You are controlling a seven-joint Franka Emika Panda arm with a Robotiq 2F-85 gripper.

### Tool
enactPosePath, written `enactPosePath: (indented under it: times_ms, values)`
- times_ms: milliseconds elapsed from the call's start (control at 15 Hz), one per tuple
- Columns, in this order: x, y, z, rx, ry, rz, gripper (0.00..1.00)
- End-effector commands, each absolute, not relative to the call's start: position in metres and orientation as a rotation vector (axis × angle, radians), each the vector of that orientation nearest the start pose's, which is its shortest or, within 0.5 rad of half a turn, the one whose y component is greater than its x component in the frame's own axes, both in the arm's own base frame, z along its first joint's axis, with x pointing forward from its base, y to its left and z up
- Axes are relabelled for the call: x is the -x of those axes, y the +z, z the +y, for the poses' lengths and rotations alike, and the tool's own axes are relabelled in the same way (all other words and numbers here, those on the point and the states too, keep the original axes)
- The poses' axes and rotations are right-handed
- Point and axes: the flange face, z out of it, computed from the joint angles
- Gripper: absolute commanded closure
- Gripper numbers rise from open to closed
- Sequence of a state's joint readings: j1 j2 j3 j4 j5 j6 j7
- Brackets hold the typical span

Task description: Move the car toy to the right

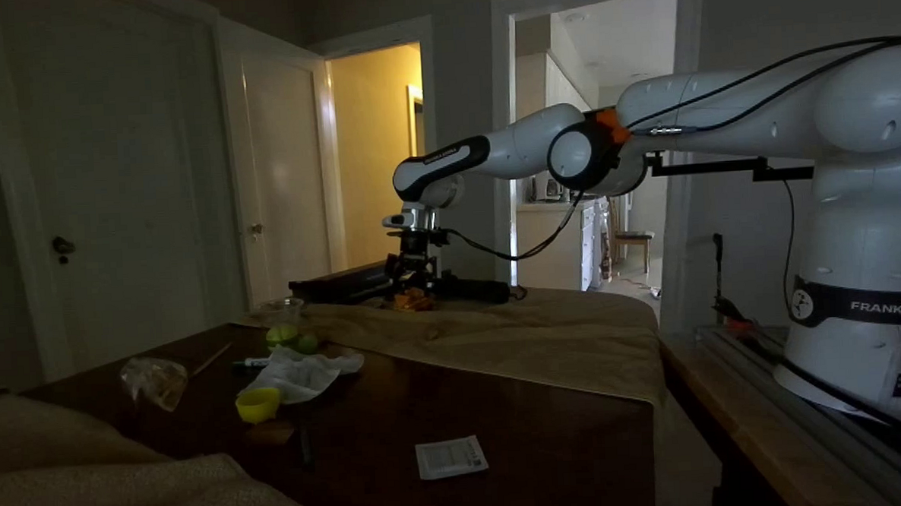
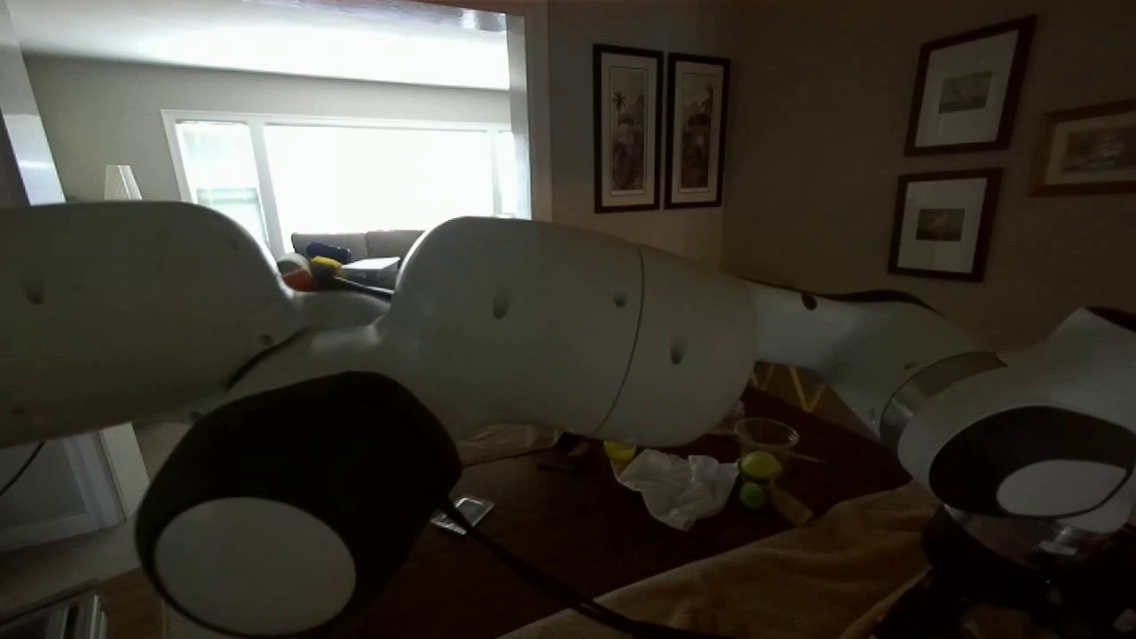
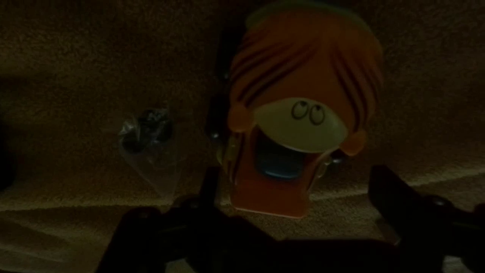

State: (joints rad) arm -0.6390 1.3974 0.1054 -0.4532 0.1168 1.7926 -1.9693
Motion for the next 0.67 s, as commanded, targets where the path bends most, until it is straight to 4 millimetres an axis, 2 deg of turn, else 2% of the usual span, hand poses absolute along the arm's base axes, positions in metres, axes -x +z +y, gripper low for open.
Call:
enactPosePath:
  times_ms: [0,200,400,600]
  values:
    - [-0.666,0.181,-0.448,2.412,-0.306,-1.834,0.0]
    - [-0.673,0.2,-0.449,2.483,-0.32,-1.805,0.0]
    - [-0.693,0.238,-0.442,2.678,-0.384,-1.699,0.0]
    - [-0.716,0.274,-0.423,2.868,-0.454,-1.535,0.0]
